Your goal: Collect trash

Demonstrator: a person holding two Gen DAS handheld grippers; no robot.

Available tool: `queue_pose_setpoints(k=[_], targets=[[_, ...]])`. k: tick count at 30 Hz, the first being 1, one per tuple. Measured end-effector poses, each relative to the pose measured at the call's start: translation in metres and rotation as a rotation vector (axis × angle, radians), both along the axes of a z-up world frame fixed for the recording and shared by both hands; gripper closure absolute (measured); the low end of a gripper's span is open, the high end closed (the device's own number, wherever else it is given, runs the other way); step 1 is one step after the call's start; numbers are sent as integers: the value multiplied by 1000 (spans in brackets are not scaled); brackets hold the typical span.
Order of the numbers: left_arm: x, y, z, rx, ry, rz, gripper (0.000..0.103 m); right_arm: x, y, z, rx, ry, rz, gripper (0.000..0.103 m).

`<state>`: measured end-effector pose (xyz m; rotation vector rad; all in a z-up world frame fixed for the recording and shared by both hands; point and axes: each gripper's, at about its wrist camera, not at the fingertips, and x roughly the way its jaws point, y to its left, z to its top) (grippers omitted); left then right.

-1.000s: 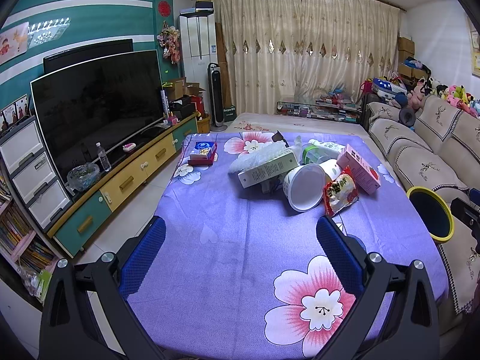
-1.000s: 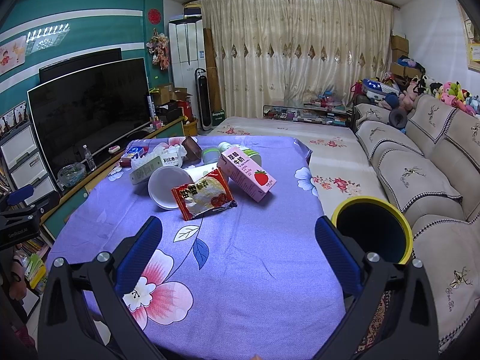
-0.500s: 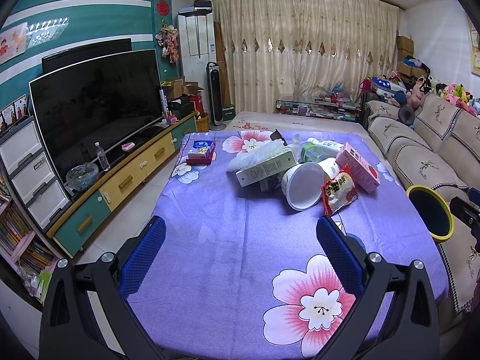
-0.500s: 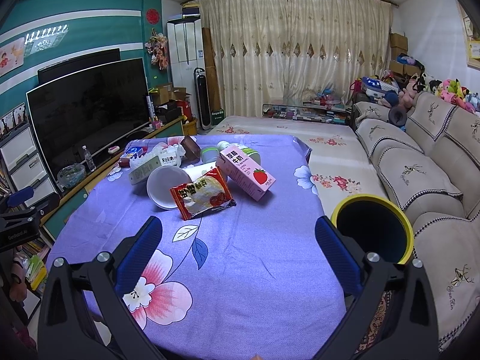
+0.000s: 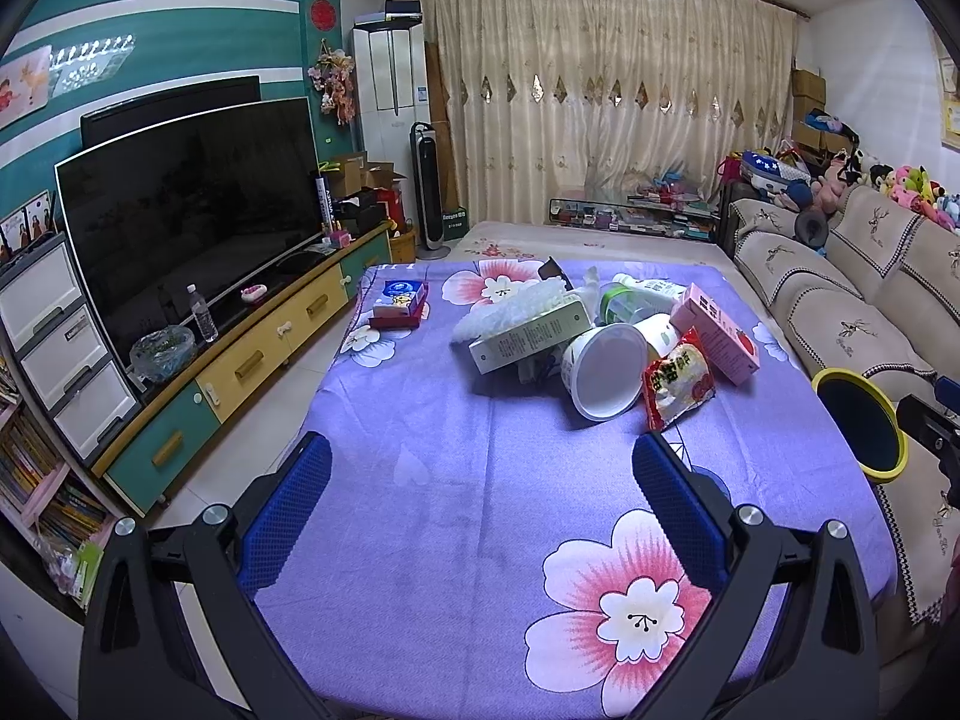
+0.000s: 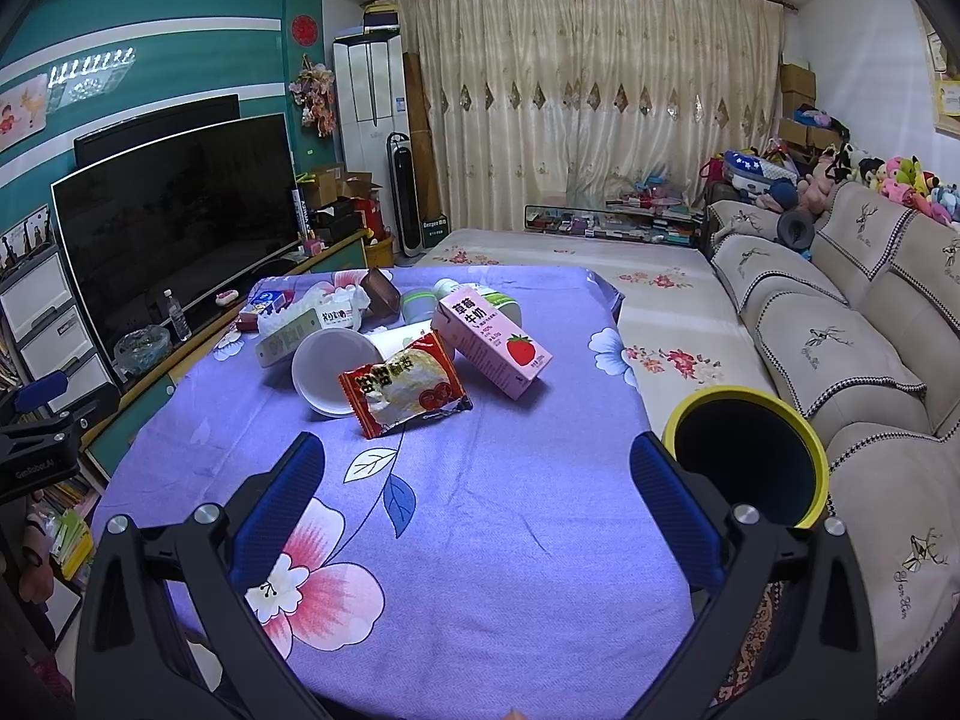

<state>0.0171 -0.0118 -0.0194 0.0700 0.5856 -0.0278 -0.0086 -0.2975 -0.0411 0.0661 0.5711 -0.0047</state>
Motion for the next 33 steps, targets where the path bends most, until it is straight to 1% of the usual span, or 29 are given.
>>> queue_pose_setpoints(k=[9,15,19,21,26,30,33], targets=[[11,2,-6,-1,19,1,4,10,3,-10,-6,28,5,6],[23,8,-12,1,32,14,4,35,10,-26,6,70,31,6],[33,13,-19,-12,53,17,4,61,17,-39,39,103,76,6],[38,15,-23,-13,59,17,4,82,25,-48,50,129,109,6],[50,19,-29,-14,69,19,4,127,47,-67,35,178,178,6],[58,22,-35,-17,80,28,4,157,67,-83,-16,208,158,6],[66,22,-39,-19,93,27,4,176,78,-95,-26,243,140,6]])
